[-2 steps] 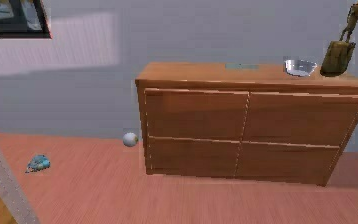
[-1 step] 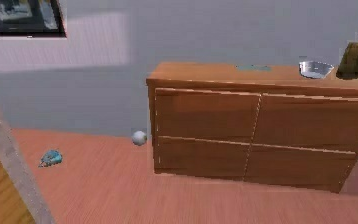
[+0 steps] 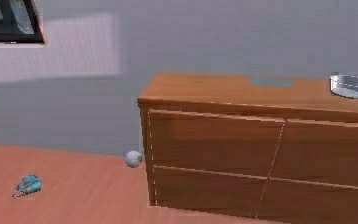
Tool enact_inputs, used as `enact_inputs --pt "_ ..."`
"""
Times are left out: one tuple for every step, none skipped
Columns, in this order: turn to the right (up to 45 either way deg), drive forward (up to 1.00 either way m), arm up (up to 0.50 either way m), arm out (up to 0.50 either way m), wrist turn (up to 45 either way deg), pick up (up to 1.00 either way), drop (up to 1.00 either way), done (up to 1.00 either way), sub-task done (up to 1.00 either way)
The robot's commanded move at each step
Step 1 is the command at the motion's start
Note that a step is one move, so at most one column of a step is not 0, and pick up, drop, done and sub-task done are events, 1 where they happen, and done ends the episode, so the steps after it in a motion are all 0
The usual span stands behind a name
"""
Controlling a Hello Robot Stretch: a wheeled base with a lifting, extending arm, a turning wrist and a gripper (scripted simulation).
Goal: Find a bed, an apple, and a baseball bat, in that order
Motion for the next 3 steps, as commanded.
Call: enact_inputs --pt "-33.0 0.0 0.0 0.0 0.0 0.0 0.0 0.0 0.0" --pt "0.0 0.3 0.0 0.0 0.0 0.0 0.0 0.0 0.0" --pt "-45.0 0.0 0.0 0.0 0.0 0.0 0.0 0.0 0.0"
